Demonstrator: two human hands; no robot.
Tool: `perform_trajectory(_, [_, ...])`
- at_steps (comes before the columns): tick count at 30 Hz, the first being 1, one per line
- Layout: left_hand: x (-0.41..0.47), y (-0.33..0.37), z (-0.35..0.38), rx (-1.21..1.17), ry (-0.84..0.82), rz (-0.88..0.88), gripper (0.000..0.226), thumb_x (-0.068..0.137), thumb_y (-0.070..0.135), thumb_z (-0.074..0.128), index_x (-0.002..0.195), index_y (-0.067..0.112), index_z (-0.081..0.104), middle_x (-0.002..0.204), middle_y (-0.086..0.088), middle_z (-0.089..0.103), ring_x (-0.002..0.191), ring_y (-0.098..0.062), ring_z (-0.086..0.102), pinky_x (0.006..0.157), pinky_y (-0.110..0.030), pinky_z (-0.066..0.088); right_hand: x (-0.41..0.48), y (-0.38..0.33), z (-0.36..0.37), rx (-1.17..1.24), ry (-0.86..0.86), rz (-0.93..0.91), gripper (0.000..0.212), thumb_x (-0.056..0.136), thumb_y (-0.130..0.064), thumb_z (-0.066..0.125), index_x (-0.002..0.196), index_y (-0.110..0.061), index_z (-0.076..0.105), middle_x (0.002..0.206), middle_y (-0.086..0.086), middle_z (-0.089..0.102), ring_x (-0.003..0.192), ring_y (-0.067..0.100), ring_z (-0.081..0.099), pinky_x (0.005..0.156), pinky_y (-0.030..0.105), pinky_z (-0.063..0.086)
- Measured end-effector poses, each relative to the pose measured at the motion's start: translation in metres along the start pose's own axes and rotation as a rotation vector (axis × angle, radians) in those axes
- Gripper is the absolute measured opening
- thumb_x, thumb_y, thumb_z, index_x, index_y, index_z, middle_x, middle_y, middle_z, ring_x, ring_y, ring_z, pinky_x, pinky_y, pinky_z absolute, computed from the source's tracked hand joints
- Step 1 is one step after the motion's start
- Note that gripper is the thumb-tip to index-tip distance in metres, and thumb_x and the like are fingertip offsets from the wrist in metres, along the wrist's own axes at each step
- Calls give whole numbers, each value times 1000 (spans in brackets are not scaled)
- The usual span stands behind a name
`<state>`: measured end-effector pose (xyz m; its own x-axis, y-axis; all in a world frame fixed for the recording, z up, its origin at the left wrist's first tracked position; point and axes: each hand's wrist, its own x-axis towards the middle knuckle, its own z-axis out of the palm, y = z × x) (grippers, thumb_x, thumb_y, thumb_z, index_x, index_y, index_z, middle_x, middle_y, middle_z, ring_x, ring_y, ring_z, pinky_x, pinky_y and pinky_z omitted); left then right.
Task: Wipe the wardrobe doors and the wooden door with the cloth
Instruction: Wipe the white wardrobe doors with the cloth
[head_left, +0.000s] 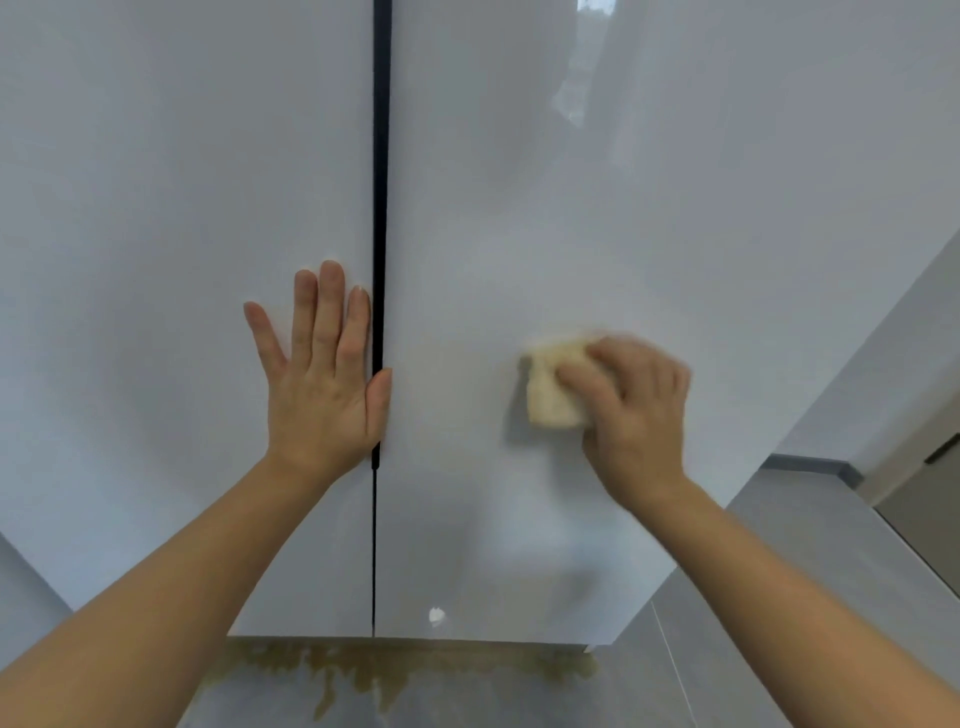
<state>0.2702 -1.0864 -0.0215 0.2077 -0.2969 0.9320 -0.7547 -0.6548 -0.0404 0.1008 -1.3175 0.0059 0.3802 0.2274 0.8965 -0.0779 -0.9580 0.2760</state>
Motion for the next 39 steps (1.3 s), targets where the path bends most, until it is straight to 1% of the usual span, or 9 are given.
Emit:
perform_trajectory(4, [3, 12, -3, -28, 11, -69, 68, 91, 18, 40, 150, 2, 11, 161, -3, -15, 149, -30, -6, 114, -64, -6, -85, 3, 3, -43, -268, -278, 39, 96, 1, 25, 107, -23, 55, 117, 3, 49, 102, 28, 53, 82, 39, 35])
perform_trajectory(6, [5, 19, -4, -52, 21, -118, 70, 87, 11, 43, 149, 1, 12, 162, -10, -6, 148, -30, -5, 114, -65, -6, -77, 15, -4, -46, -262, -292, 40, 96, 1, 24, 104, -23, 55, 115, 3, 50, 101, 27, 54, 82, 39, 35])
perform_trajectory(10, [8, 25, -2, -69, 47, -170, 70, 86, 9, 45, 148, 1, 13, 157, -20, 8, 148, -27, -8, 113, -65, -7, -8, 57, -30, -9, -20, -13, 41, 77, 5, 50, 106, -24, 57, 116, 5, 50, 103, 30, 51, 82, 39, 31])
perform_trajectory(12, [9, 28, 0, -82, 57, -186, 71, 86, 9, 46, 148, 0, 13, 156, -26, 10, 148, -28, -7, 112, -65, -7, -6, 70, -36, -4, 31, 92, 46, 71, 4, 51, 107, -23, 57, 116, 6, 49, 104, 32, 50, 84, 40, 31])
perform_trajectory(15, [10, 31, 0, -88, 72, -198, 71, 85, 10, 47, 147, -1, 13, 153, -32, 13, 148, -28, -7, 112, -66, -7, -71, 60, -24, -12, -56, -5, 37, 82, 2, 46, 106, -25, 55, 115, 5, 49, 101, 31, 50, 82, 39, 33])
perform_trajectory(19, [10, 33, 1, -82, 79, -211, 73, 85, 13, 47, 147, -2, 12, 152, -35, 13, 148, -27, -8, 112, -64, -9, -116, 60, -21, -18, -207, -106, 54, 61, 9, 68, 100, -25, 57, 111, 3, 50, 99, 28, 51, 81, 40, 34])
perform_trajectory(26, [10, 31, 1, -107, 92, -202, 73, 85, 17, 47, 148, 2, 12, 152, -37, 13, 148, -23, -11, 111, -59, -12, -19, 111, -55, 52, 96, 277, 45, 65, 3, 56, 102, -22, 62, 113, 13, 53, 104, 38, 50, 83, 52, 40])
perform_trajectory(33, [11, 32, 0, -112, 93, -189, 69, 88, 18, 45, 147, 1, 14, 151, -39, 14, 147, -21, -11, 112, -51, -17, -122, 81, -39, 26, -212, 275, 60, 51, 8, 62, 101, -24, 55, 107, 10, 53, 100, 33, 50, 83, 33, 23])
perform_trajectory(39, [10, 30, -1, -105, 85, -174, 65, 92, 18, 41, 148, 0, 13, 151, -40, 13, 147, -26, -8, 112, -54, -15, -54, 108, -55, 108, 42, 418, 45, 64, 10, 62, 98, -21, 60, 111, 10, 50, 103, 35, 48, 81, 51, 40])
